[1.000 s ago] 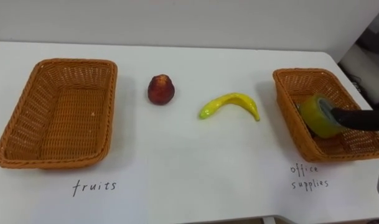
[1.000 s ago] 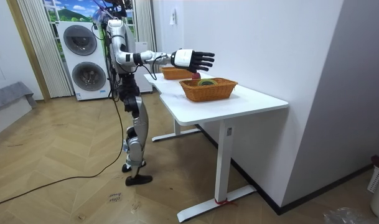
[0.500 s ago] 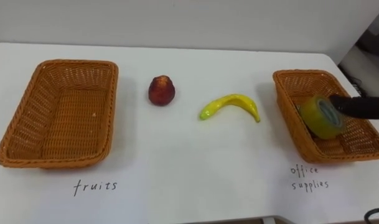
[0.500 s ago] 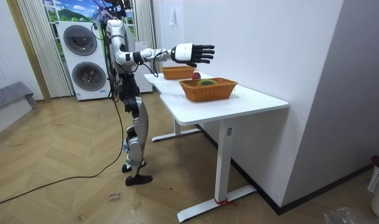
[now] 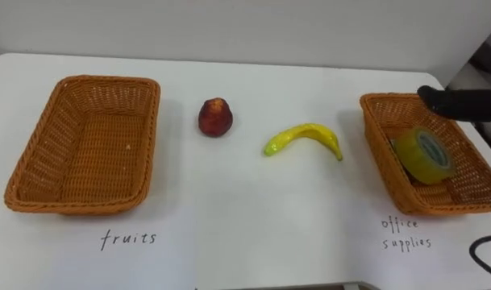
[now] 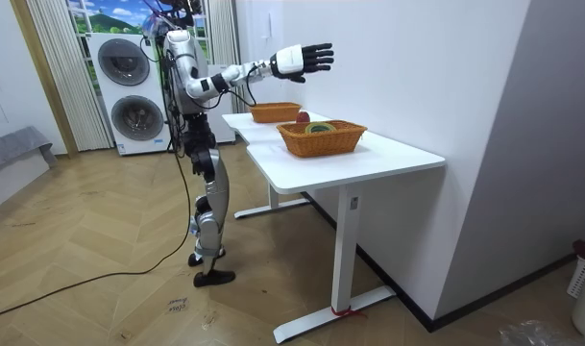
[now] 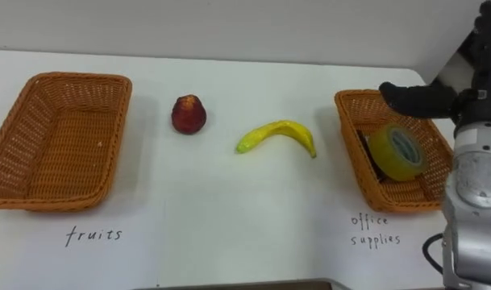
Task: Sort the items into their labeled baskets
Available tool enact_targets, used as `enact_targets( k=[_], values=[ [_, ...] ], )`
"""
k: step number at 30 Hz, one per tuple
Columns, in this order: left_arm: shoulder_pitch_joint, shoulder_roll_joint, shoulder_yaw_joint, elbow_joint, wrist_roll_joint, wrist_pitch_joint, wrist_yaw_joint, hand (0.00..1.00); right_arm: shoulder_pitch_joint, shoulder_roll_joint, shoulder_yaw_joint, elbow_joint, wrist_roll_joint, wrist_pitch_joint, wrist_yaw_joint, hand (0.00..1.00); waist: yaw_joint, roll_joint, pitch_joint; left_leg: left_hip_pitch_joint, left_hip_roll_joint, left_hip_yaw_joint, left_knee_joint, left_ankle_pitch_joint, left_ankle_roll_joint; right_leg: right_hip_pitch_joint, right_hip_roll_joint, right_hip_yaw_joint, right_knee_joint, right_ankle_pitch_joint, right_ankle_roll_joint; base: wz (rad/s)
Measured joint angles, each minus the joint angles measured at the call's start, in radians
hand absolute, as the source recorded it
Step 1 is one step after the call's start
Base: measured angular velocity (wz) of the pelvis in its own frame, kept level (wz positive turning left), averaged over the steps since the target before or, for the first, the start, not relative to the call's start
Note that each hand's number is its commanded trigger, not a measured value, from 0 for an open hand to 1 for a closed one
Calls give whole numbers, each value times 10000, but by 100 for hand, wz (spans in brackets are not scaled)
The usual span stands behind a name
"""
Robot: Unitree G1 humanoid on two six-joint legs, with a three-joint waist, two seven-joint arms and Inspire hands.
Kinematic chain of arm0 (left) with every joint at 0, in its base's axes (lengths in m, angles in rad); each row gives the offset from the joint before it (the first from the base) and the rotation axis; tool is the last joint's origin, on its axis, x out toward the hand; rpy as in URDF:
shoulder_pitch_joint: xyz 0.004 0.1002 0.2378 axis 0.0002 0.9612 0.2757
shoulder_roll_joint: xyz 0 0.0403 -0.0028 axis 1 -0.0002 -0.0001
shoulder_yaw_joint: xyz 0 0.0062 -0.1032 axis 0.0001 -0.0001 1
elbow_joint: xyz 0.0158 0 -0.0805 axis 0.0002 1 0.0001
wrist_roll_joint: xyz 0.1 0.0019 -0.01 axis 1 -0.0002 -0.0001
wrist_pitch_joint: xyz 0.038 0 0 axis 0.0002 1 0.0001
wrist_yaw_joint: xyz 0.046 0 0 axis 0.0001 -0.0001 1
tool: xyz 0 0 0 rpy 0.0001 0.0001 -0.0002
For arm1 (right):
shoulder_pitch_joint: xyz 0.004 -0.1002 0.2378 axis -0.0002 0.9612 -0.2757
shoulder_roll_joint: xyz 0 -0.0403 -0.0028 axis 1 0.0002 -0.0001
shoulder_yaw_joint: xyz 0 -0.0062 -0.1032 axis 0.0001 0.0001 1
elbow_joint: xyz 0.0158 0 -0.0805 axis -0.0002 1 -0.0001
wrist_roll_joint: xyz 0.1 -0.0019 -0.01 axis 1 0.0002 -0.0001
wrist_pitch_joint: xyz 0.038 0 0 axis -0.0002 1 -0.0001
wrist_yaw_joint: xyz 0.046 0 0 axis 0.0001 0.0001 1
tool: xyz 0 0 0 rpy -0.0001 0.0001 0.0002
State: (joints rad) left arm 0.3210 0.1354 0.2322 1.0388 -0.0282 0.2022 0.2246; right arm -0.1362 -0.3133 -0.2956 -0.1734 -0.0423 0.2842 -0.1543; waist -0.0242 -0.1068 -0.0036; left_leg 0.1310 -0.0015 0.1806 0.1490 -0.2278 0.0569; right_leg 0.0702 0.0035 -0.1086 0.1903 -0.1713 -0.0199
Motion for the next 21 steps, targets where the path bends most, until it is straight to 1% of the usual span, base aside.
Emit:
enact_targets(
  k=[3,6,7,9,11,12,13,15,17,19,21],
  values=[
    [15,3,5,4,2,-51,9,0,-215,0,51,-1,-80,0,63,0,113,-38,-6,-76,3,-46,14,0,0,-1,-2,-64,-1,0,0,5],
    [-16,-9,-17,46,3,-48,-8,0,-590,-87,421,-1,-81,2,208,0,166,-56,-8,-141,1,-96,32,0,0,-32,-11,-154,-2,0,-1,5],
    [-75,-5,-3,60,6,-49,-22,0,-728,-155,570,-4,-132,1,348,0,236,-53,-8,-141,2,-100,32,0,0,-31,-10,-167,-3,0,-1,0],
    [-236,1,1,155,3,-54,-137,0,-992,-163,780,-4,-508,3,502,0,327,-36,1,-154,-1,-132,30,0,0,-31,-15,-200,-7,0,-1,5],
    [-347,0,-3,225,4,-45,-224,0,-1255,-193,1091,-27,-525,2,731,0,437,-27,1,-152,-2,-188,35,0,0,-15,-25,-315,-22,0,-1,6],
    [-365,0,-16,225,5,-35,-225,0,-1283,-210,1197,-27,-527,3,788,0,520,0,16,-146,-2,-187,37,0,0,-11,-25,-309,-31,0,-1,0],
    [-424,-6,-40,224,4,-7,-225,0,-1330,-217,1387,-26,-527,9,935,0,601,-21,4,-144,-5,-206,49,1,-1,-12,-28,-318,-44,0,0,5],
    [-484,-9,-92,223,7,10,-226,0,-1409,-218,1733,-25,-522,12,1201,0,615,5,21,-156,-17,-260,94,3,1,5,-44,-337,-53,0,0,8],
    [-491,1,-93,220,10,14,-225,0,-1457,-217,2036,6,-522,12,1568,0,728,8,30,-172,-26,-294,112,3,2,18,-61,-413,-58,0,0,6],
    [-491,8,-94,225,11,23,-223,0,-1468,-218,2069,15,-524,12,1774,0,838,12,43,-190,-37,-320,113,4,3,17,-76,-481,-68,-1,1,7],
    [-488,31,-93,252,29,59,-223,0,-1475,-217,2070,80,-579,12,1952,0,867,18,49,-262,-53,-454,139,6,6,16,-101,-603,-69,-3,3,17]
  ],
)
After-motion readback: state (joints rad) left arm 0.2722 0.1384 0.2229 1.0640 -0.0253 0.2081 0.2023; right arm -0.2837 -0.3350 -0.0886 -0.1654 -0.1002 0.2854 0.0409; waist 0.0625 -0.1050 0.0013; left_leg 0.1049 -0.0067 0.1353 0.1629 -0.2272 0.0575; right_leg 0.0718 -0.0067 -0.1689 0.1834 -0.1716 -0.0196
